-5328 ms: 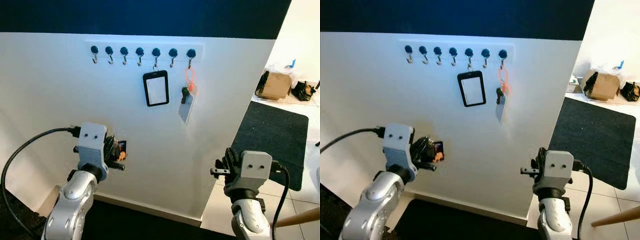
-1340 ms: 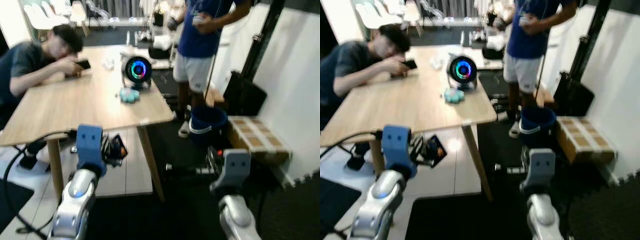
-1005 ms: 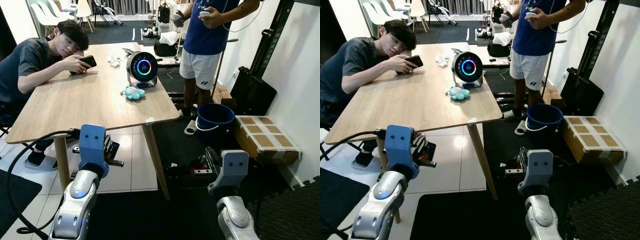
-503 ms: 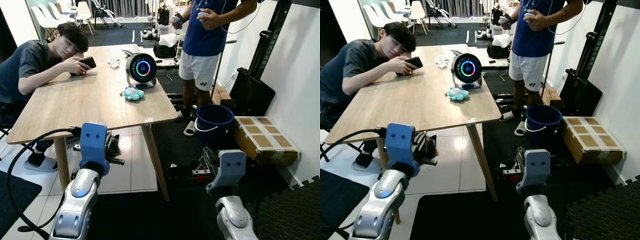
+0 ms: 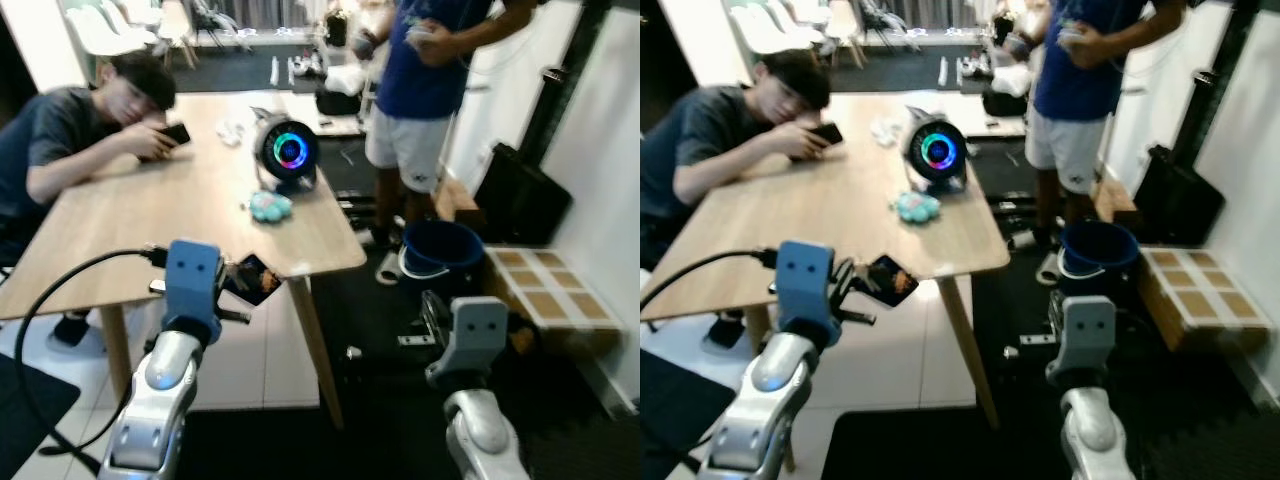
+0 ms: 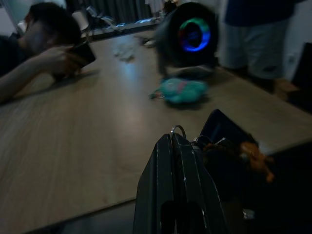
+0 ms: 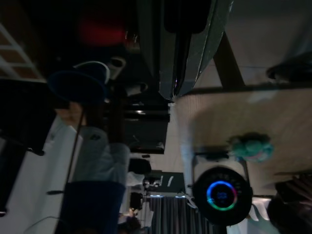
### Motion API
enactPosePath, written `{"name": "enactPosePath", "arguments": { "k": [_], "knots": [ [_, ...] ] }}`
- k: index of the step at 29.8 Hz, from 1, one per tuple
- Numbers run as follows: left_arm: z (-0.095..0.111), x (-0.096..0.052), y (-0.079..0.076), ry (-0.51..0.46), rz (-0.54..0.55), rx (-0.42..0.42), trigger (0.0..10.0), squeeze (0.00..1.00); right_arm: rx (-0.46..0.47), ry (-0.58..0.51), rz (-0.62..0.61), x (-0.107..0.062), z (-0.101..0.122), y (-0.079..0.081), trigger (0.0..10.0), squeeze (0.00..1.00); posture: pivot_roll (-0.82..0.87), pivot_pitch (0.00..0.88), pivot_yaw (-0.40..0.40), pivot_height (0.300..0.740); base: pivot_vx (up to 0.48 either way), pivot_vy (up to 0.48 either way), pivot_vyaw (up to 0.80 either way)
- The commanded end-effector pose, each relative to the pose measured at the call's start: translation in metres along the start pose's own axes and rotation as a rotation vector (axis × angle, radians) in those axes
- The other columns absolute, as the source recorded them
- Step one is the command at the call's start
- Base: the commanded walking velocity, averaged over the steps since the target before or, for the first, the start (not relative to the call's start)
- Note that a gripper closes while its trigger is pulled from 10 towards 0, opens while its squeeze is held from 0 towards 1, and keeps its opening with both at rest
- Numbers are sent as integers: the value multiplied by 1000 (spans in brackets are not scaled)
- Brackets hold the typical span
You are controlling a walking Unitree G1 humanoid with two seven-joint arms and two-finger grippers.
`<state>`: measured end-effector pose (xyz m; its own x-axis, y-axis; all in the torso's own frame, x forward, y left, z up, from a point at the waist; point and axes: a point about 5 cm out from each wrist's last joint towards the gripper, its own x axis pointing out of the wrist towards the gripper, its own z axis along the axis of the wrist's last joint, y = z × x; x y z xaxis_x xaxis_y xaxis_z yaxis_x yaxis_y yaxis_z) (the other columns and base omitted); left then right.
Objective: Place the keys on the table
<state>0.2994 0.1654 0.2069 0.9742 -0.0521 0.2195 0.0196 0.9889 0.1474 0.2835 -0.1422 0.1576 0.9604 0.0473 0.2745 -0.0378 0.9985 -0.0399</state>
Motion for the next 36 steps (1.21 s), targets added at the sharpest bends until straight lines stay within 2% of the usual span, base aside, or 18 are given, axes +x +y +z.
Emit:
{"name": "enactPosePath", "arguments": {
  "k": [1, 25, 36],
  "knots": [
    [-1, 0, 1, -1, 2, 11, 10000, 0, 3, -5, 9, -1, 0, 1, 10000, 0, -12, 136, 45, 740, 435, 0, 0],
    [0, 1, 2, -3, 4, -2, 10000, 0, 1, -4, 14, 0, -1, 2, 10000, 0, -12, 127, 43, 740, 448, 0, 0],
    [5, 1, -4, -16, -29, -46, 10000, 0, 1, -5, 17, 1, -1, 3, 10000, 0, -11, 124, 44, 740, 50, 0, 0]
  ]
}}
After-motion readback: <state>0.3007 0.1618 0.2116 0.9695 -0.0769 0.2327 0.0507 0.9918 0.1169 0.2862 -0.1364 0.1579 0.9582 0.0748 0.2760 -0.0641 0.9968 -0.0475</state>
